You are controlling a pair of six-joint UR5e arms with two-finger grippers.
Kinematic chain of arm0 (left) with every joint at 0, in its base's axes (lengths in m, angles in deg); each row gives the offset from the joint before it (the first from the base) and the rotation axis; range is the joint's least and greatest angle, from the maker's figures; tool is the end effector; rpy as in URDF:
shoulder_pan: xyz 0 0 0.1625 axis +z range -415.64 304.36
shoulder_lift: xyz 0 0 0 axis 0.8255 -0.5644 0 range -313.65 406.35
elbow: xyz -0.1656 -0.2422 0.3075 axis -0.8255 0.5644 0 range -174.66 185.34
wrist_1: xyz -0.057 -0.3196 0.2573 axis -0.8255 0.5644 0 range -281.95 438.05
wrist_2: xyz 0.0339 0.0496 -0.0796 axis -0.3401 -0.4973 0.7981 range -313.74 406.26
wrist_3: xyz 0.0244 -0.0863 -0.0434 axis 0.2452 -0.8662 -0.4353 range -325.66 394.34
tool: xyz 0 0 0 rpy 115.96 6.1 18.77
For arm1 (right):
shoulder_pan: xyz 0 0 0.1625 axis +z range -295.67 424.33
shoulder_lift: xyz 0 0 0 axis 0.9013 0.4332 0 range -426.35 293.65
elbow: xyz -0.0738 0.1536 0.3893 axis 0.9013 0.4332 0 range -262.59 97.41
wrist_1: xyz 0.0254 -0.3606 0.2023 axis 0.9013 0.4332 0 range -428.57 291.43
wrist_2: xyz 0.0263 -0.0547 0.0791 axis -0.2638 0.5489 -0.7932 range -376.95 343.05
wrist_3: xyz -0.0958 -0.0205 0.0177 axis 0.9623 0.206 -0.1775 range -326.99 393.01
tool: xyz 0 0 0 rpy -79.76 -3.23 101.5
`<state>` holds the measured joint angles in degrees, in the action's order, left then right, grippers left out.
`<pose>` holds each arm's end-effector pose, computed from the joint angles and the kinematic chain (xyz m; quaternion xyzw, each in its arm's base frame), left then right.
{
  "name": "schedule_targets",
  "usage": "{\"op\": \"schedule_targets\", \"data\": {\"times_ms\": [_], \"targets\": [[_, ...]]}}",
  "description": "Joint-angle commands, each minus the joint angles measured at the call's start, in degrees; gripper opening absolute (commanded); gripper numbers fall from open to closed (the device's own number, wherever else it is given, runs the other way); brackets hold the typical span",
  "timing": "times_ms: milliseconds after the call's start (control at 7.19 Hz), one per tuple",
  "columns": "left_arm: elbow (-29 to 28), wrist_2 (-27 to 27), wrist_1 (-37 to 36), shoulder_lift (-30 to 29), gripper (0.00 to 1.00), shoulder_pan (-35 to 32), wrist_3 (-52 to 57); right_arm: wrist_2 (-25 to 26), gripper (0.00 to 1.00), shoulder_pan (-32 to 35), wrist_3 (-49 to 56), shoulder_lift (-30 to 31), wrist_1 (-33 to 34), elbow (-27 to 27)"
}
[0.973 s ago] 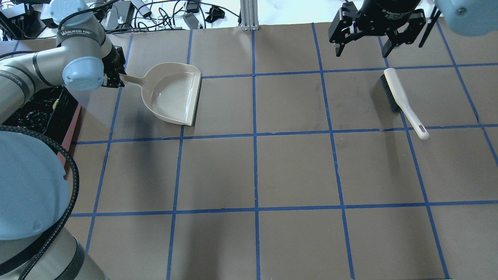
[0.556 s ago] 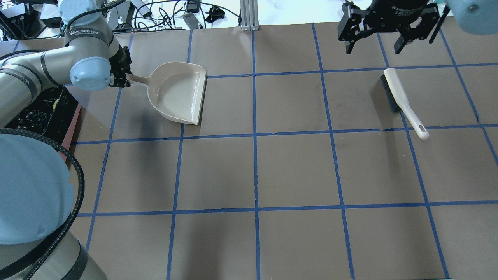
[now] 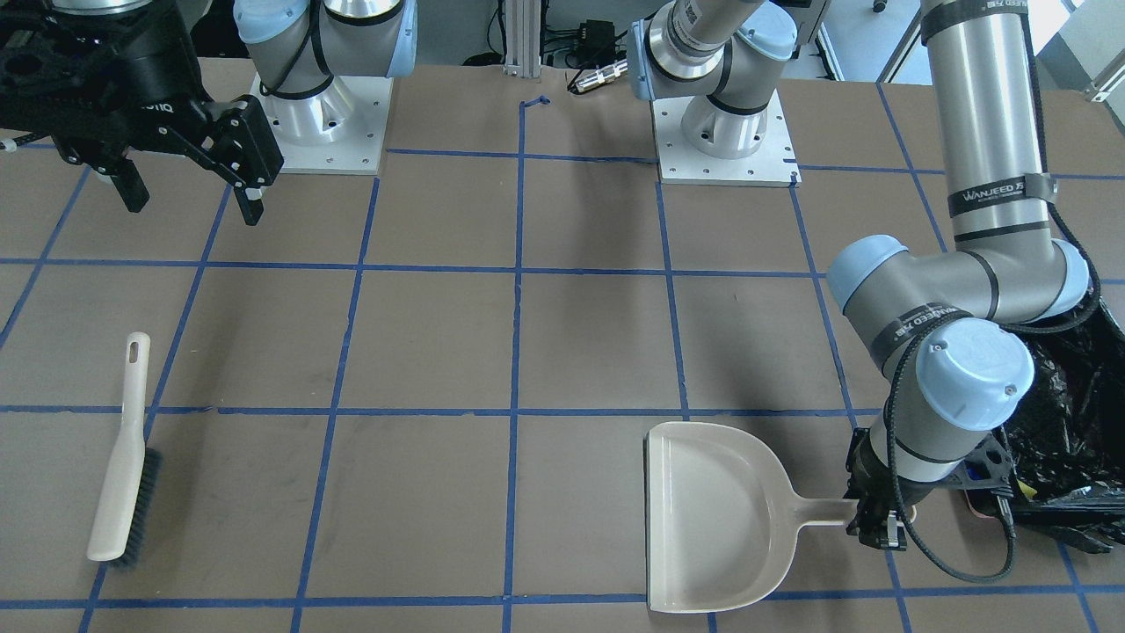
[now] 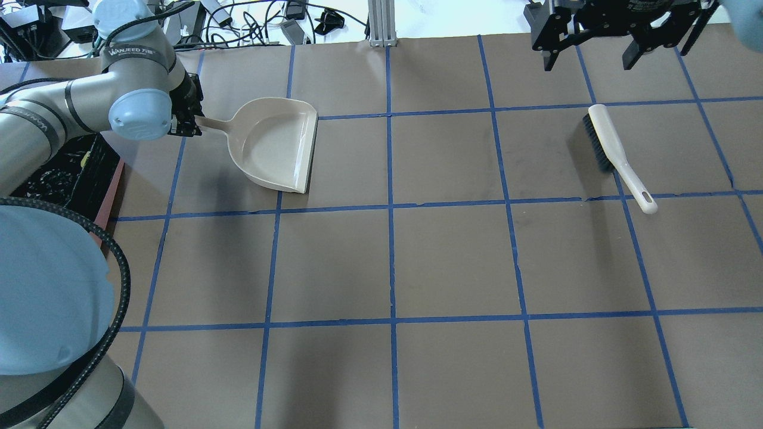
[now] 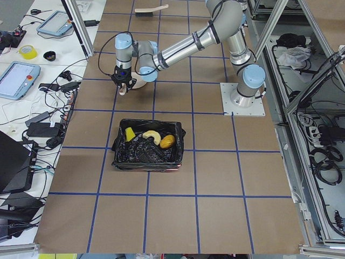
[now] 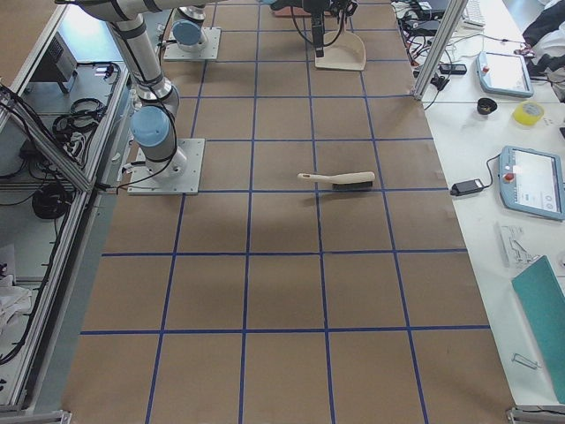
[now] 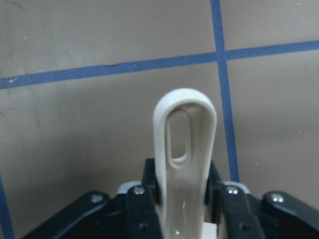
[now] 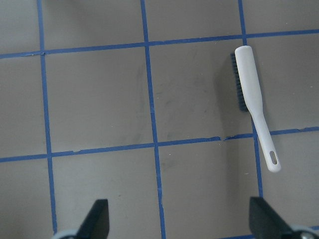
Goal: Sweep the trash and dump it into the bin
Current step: 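Lower the dustpan onto the table with the left gripper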
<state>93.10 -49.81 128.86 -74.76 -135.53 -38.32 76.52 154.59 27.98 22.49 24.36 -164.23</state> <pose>-0.0017 -0.6900 0.2575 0.6611 -0.7431 0.1042 0.0016 0.1296 -0.5127 0.5563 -0.0441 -0.9947 0.0896 0.0260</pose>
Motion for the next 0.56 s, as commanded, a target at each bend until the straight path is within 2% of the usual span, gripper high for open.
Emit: {"op": "schedule_targets", "data": {"times_ms": [0,139,278,417], "targets": [[0.1,0.3,0.1,0.0,0.12,0.0,-3.3,0.1,1.00,-1.7,0.0,-3.4,1.3,0.0],[0.2,0.3,0.2,0.4,0.13,0.0,-2.8,-0.9,1.00,-2.4,-0.3,-3.7,2.7,0.1],[1.4,0.2,0.2,0.9,0.22,0.0,-2.5,-1.2,1.00,-2.0,-0.4,-2.9,2.2,0.0],[2.1,0.2,0.2,1.1,0.22,-0.1,-2.5,-0.9,1.00,-1.9,0.4,-2.6,0.9,-0.7]]}}
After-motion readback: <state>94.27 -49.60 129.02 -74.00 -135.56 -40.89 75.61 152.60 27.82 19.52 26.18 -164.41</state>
